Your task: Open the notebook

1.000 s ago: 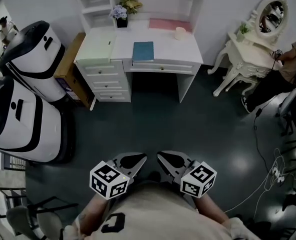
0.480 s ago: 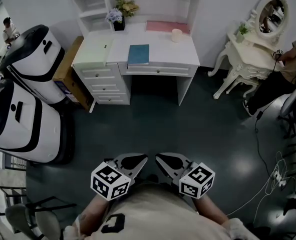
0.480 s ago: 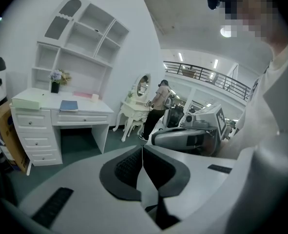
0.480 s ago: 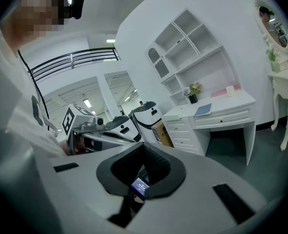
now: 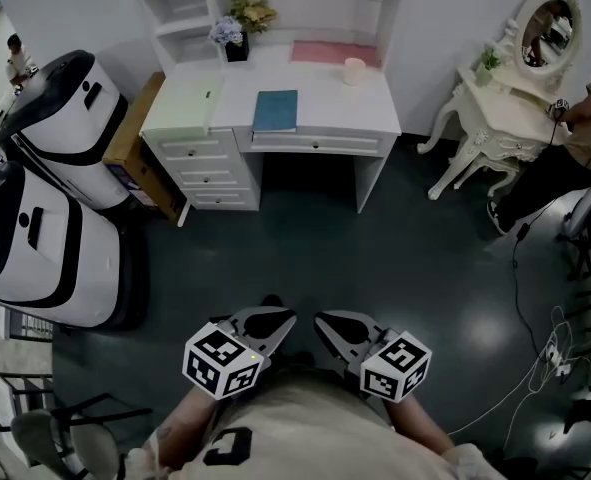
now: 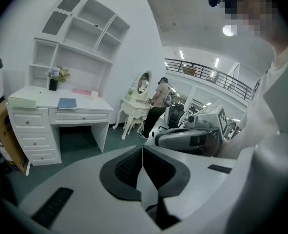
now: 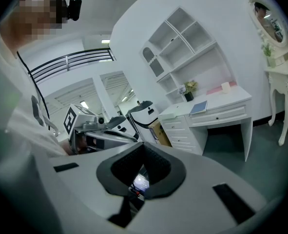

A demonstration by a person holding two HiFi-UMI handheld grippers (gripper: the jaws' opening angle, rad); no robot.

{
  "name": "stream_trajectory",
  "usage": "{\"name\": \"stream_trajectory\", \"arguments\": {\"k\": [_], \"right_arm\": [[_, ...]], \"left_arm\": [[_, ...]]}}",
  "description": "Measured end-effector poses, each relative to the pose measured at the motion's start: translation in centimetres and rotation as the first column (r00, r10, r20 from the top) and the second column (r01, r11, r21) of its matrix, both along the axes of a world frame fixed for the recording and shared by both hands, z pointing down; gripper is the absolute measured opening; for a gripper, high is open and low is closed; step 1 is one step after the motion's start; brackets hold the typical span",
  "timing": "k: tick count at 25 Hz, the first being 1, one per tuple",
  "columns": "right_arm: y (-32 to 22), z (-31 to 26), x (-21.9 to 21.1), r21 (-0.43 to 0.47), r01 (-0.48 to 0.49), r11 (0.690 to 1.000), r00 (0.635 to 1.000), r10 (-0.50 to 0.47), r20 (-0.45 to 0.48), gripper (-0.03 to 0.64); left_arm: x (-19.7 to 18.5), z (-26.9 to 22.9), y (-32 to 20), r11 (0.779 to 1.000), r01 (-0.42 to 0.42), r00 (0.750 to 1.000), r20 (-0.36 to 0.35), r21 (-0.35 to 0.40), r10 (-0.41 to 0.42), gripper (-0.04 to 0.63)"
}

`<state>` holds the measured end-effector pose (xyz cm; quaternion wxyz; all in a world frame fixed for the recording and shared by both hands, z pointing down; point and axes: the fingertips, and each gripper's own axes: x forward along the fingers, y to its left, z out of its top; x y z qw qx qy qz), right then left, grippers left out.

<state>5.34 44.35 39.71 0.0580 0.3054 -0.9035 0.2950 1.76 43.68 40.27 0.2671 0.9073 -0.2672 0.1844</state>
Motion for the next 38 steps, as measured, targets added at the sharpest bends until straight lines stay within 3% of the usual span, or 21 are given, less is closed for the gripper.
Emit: {"name": "stream_trajectory", "arguments": {"k": [18,22,32,38], "right_arm": [[-9.9,1.7,-0.2,-0.088,-0.108,0.990,0.993,0.104,-0.055,0.012],[-12.2,1.5,-0.5,-0.097,-0.138,0.986,0.989,0.130,-0.076,0.014],[-19.6,1.3,-3.1,-0.082,-0.151,0.985,0.980,0.139,-0.139,0.014],[-23.8,1.3,-6.0,-0.084,-0.110,0.990,0.982,0.096,-0.163,0.012]], "left_arm": [[-2.4,1.5,-12.4,0.996,-0.077,0.997,-0.026,-0.036,0.076,0.018],[-3.6,1.9,-15.6,0.997,-0.052,0.999,0.002,-0.058,0.053,0.018],[-6.8,2.0,-23.4,0.998,-0.027,0.999,-0.044,-0.061,0.025,0.018],[-9.7,2.3,-27.8,0.999,0.023,0.999,-0.044,-0.049,-0.025,0.018]]}}
